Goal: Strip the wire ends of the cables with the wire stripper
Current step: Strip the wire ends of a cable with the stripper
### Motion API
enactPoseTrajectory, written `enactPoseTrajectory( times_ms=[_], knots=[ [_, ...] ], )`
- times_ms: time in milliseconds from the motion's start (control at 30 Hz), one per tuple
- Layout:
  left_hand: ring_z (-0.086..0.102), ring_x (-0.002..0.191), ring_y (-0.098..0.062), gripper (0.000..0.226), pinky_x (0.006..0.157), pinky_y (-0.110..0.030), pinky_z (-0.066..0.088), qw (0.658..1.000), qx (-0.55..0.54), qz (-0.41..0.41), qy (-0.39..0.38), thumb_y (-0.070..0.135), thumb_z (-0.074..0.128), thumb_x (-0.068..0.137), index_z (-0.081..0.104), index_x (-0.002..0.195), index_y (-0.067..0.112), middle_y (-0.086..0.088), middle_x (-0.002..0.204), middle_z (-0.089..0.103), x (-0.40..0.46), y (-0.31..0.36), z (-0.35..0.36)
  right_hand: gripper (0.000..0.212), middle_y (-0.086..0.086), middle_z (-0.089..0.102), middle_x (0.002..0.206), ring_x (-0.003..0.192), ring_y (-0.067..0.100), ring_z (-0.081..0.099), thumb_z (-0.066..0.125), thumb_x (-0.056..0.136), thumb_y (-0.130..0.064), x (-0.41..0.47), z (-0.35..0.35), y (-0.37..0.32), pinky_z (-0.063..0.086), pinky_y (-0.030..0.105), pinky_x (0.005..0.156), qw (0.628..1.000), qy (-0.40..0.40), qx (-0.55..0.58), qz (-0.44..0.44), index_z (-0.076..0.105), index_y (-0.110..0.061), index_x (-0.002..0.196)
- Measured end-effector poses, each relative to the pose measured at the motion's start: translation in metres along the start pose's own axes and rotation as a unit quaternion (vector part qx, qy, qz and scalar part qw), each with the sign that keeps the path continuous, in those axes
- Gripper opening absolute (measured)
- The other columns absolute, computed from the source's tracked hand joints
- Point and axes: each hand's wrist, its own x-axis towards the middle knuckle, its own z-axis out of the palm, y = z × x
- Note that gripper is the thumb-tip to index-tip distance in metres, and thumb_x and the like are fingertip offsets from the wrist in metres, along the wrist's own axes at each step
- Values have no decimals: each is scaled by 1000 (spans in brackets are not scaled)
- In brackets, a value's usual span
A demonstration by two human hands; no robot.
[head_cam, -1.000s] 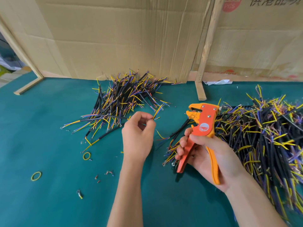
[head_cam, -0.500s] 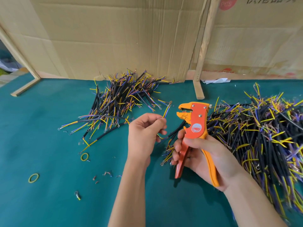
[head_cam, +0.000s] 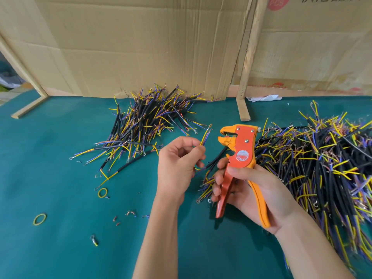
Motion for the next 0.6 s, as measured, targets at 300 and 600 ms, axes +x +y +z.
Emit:
enactPoseTrajectory(
  times_ms=[300,600],
  knots=[
    [58,54,-13,10,44,-20,36,1000,20,7,-4,3,63,94,64,90,12,-3,69,67,1,-3,-2,35,23,59,84,71,37,60,79,71,-18,0,1,0,56,48,69,1000,4,-11,8,67,-3,101],
    [65,61,-14,9,51,-20,45,1000,15,4,6,1,63,94,66,93,10,-4,72,71,3,-6,-4,37,24,60,84,71,37,61,78,70,-18,0,1,0,57,48,70,1000,13,-13,8,66,-4,102]
  ],
)
